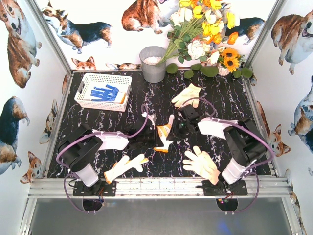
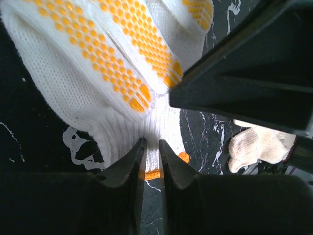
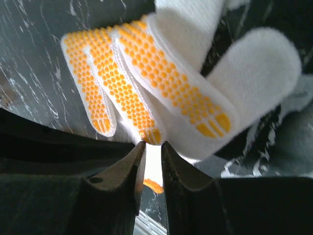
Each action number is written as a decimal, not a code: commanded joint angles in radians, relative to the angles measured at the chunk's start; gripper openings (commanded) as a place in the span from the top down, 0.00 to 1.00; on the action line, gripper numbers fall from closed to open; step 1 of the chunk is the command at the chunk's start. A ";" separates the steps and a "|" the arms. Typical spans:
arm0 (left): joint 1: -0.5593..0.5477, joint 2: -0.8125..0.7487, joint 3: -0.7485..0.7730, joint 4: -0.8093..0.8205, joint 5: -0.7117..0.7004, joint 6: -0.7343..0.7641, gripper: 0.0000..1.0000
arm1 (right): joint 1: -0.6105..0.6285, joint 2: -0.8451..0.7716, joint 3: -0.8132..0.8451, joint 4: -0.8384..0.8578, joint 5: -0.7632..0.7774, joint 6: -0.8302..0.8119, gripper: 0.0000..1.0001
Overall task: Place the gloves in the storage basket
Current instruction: Adjust the glove at the center of the board, then pick up the glove from the center of the board, then place the glove at the center of the board.
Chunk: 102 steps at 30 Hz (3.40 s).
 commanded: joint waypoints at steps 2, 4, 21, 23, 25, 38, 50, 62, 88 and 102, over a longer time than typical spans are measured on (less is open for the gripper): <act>-0.013 0.021 -0.042 -0.054 -0.024 0.044 0.88 | 0.006 0.061 0.112 0.089 -0.019 -0.001 0.78; -0.018 0.007 -0.052 -0.084 -0.028 0.055 0.88 | 0.006 0.082 0.148 0.096 -0.012 -0.003 0.78; -0.100 -0.154 -0.100 -0.198 -0.029 0.076 0.76 | -0.116 0.199 0.431 0.061 -0.011 -0.104 0.70; -0.099 -0.183 -0.081 -0.208 -0.040 0.073 0.70 | -0.127 0.154 0.417 0.017 -0.007 -0.131 0.66; -0.099 -0.213 -0.059 -0.221 -0.054 0.072 0.62 | -0.135 0.101 0.381 -0.011 -0.023 -0.142 0.62; -0.063 -0.474 0.115 -0.743 -0.343 0.082 0.32 | -0.135 -0.345 0.024 -0.191 0.023 -0.106 0.47; -0.092 -0.477 -0.018 -0.796 -0.254 0.089 0.24 | -0.135 -0.427 -0.051 -0.165 0.063 -0.069 0.45; -0.145 -0.410 -0.015 -0.807 -0.301 0.119 0.76 | -0.135 -0.455 -0.063 -0.174 0.084 -0.069 0.45; 0.449 -0.454 0.202 -0.702 -0.018 0.219 0.31 | -0.136 -0.535 -0.008 -0.278 0.130 -0.100 0.45; 0.449 -0.688 -0.141 -0.780 -0.122 0.036 0.29 | -0.136 -0.535 -0.008 -0.247 0.126 -0.079 0.44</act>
